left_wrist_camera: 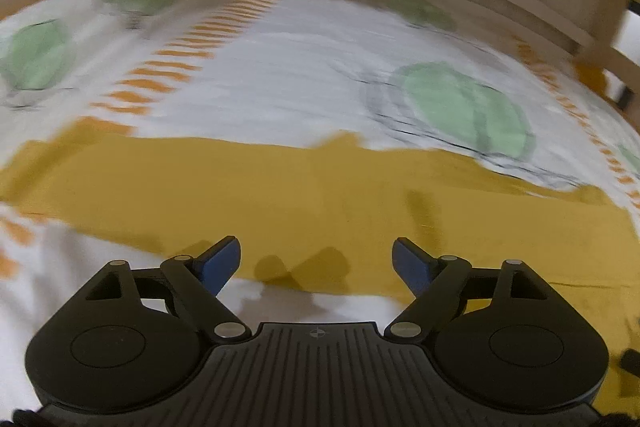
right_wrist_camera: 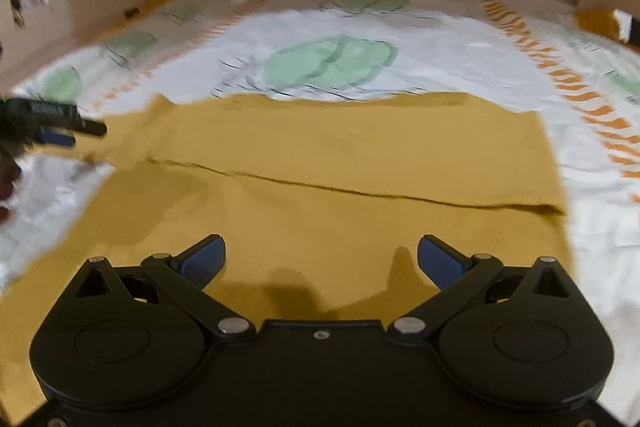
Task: Fold small clothes
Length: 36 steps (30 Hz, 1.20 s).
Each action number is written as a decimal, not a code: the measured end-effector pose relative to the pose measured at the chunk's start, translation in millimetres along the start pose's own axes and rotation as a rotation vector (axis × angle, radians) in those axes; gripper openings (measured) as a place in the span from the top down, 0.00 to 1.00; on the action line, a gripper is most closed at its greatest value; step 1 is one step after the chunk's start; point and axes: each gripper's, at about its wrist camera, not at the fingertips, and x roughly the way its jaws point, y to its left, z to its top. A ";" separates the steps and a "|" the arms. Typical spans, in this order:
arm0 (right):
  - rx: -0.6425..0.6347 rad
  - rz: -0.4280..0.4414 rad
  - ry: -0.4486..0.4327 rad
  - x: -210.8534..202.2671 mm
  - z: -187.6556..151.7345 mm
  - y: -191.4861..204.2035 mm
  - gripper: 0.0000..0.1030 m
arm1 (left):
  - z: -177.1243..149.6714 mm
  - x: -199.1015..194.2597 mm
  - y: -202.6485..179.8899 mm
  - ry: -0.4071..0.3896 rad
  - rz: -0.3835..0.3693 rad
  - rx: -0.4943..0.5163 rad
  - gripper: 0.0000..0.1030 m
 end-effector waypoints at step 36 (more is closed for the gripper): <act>-0.136 0.026 0.048 69.1 -14.2 102.7 0.00 | 33.4 30.5 255.2 -0.095 0.073 -0.611 0.93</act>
